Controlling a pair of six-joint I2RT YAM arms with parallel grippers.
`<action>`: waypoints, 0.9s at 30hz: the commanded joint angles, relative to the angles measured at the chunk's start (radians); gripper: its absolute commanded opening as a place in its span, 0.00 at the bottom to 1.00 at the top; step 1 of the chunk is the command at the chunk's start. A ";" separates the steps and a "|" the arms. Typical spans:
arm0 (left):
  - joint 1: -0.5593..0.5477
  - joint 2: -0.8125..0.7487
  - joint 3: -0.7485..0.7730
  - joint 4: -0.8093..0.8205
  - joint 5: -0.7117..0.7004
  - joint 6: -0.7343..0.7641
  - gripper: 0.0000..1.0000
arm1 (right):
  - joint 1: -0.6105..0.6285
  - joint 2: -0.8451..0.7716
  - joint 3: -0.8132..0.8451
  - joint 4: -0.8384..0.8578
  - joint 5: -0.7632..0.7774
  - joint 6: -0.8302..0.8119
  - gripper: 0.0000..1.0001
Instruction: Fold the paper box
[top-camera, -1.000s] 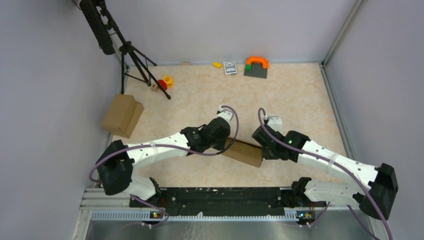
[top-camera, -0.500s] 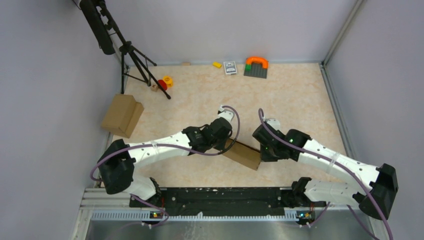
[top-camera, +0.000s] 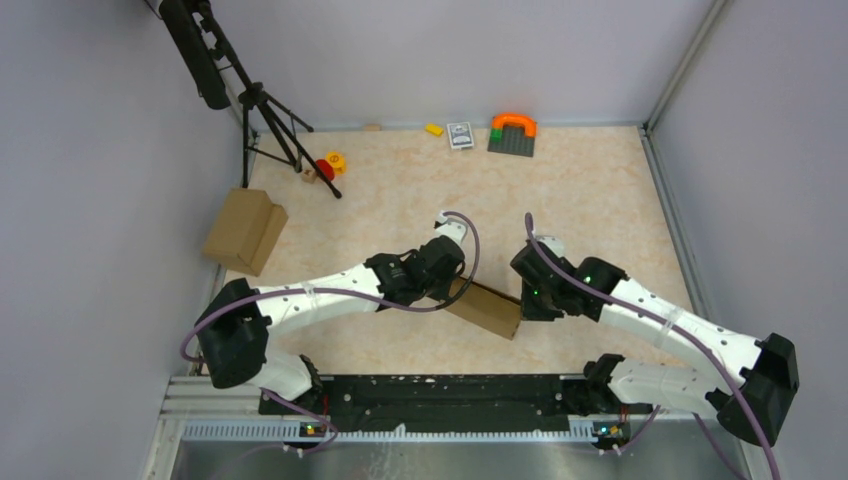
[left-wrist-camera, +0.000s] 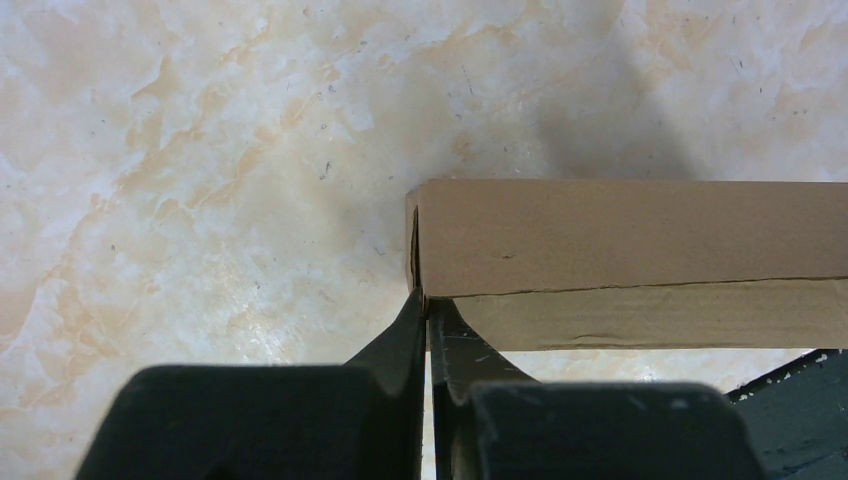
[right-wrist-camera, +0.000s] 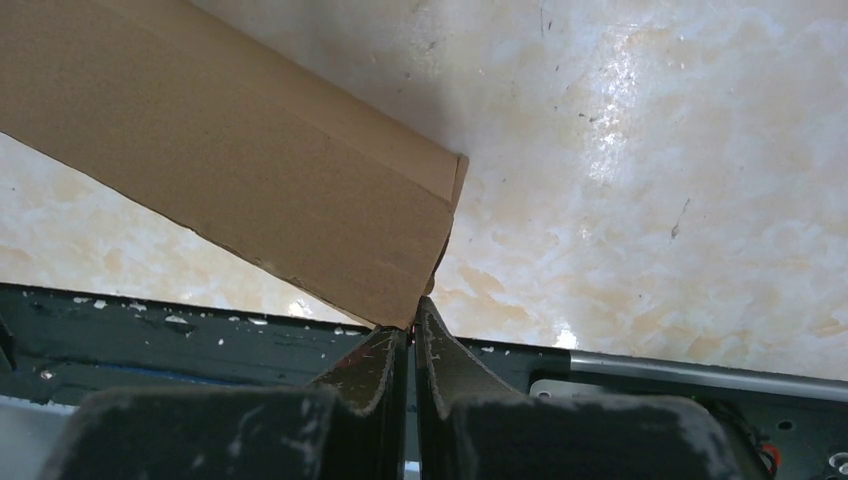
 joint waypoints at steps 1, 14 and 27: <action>-0.013 -0.004 0.001 -0.016 0.020 -0.023 0.00 | -0.002 -0.016 -0.007 0.085 -0.036 -0.004 0.00; -0.011 -0.022 -0.006 -0.022 -0.012 -0.025 0.02 | -0.002 -0.013 0.000 0.064 -0.037 -0.048 0.00; 0.007 -0.084 -0.029 -0.030 -0.030 -0.042 0.18 | -0.002 -0.022 -0.008 0.058 -0.045 -0.068 0.00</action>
